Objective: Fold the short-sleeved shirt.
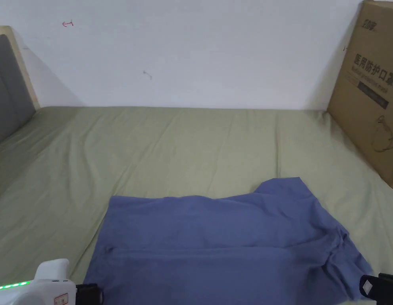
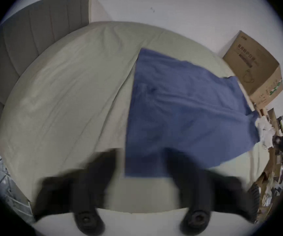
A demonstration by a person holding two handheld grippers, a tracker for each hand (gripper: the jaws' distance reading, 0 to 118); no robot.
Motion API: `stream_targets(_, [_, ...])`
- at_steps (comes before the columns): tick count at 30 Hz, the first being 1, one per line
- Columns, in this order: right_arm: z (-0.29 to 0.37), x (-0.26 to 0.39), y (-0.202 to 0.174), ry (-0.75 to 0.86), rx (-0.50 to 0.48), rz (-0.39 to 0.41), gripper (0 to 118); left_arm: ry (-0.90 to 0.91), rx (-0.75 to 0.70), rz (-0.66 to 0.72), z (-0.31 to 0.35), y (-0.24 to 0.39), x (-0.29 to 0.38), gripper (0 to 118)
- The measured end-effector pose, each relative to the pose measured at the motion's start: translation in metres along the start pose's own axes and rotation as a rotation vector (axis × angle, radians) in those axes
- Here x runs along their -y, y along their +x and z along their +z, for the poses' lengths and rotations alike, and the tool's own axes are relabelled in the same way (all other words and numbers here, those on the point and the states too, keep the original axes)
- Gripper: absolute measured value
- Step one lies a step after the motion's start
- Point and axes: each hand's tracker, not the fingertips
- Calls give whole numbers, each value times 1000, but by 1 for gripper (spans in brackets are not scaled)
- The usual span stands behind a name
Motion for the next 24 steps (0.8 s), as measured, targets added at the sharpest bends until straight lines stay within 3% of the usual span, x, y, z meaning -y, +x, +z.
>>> stream_targets(4, [2, 1, 6, -14, 15, 18, 0, -51, -23, 30, -21, 7, 4, 116])
stream_targets(7, [0, -2, 12, -16, 45, 27, 0, -54, -73, -123, -2, 28, 12, 114])
stream_targets(8, [-4, -5, 16, -15, 66, 32, 0, -16, -48, -144, 8, 31, 12, 107])
stream_targets(10, [-12, -11, 25, -10, 97, 36, 0, 30, -20, -169, 13, 29, 12, 67])
stream_targets(12, [-32, -22, 49, -15, 118, 29, 0, 49, 47, -155, 26, 33, 11, 5])
stream_targets(14, [-47, -32, 60, -23, 128, 30, 0, 61, 54, -141, 51, 48, 9, 5])
stream_targets(15, [-56, -36, 68, -23, 124, 30, 10, 72, 47, -146, 59, 51, 7, 5])
stream_targets(16, [-64, -41, 74, -30, 117, 25, 43, 88, 36, -149, 65, 52, 5, 5])
stream_targets(17, [-77, -47, 81, -71, 110, 10, 88, 96, 25, -147, 71, 53, 4, 5])
stream_targets(18, [-93, -50, 89, -160, 123, -30, 118, 102, 21, -144, 65, 44, -3, 5])
stream_targets(21, [-124, -54, 101, -209, 121, -129, 116, 86, 29, -131, 64, 38, -11, 5])
stream_targets(23, [-140, -45, 112, -308, 170, -173, 113, 79, 19, -134, 57, 34, -11, 5])
stream_targets(24, [-146, -42, 113, -332, 188, -161, 98, 75, 15, -136, 56, 34, -13, 5])
